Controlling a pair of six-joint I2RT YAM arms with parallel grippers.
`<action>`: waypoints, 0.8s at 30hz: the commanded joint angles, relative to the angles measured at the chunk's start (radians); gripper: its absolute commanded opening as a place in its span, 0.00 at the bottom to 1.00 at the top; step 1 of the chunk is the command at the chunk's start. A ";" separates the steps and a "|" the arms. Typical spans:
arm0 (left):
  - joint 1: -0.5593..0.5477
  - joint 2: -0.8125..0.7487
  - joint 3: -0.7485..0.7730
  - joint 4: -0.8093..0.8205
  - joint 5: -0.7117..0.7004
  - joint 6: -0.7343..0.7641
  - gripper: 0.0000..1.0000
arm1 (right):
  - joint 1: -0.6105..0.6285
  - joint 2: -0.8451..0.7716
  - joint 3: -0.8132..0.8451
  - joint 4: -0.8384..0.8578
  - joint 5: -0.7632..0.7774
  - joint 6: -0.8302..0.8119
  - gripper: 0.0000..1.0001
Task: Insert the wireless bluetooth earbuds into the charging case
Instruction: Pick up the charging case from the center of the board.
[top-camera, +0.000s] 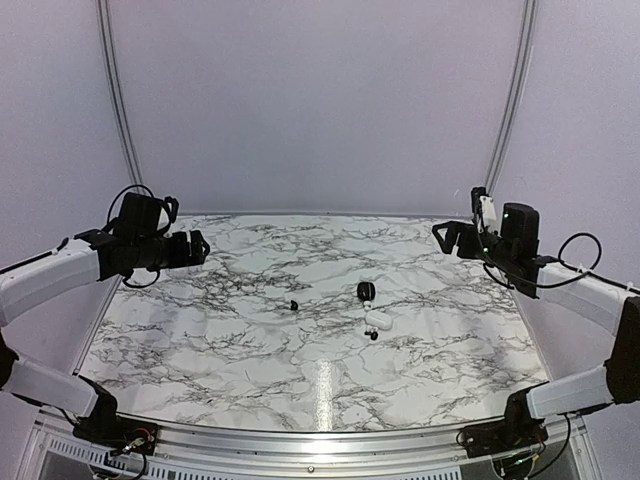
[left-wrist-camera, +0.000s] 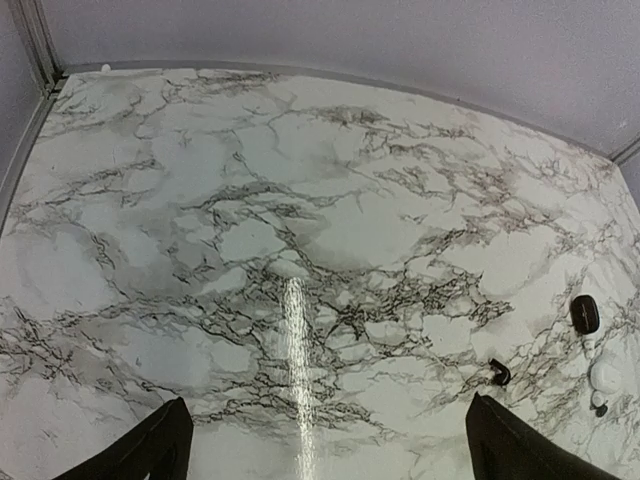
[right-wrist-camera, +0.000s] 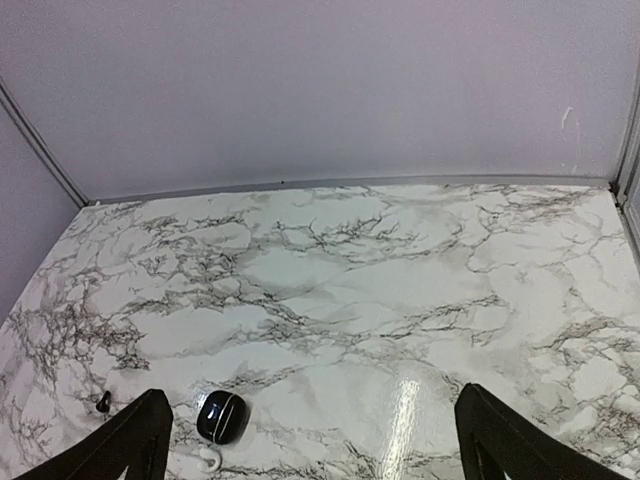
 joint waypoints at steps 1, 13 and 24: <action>-0.051 0.008 -0.054 0.050 -0.054 -0.038 0.99 | 0.048 -0.039 -0.026 -0.048 0.024 -0.032 0.99; -0.109 -0.020 -0.128 0.108 -0.070 -0.026 0.99 | 0.125 0.019 0.077 -0.247 0.002 -0.094 0.99; -0.115 -0.076 -0.176 0.176 -0.066 -0.051 0.99 | 0.385 0.351 0.305 -0.392 0.215 -0.082 0.91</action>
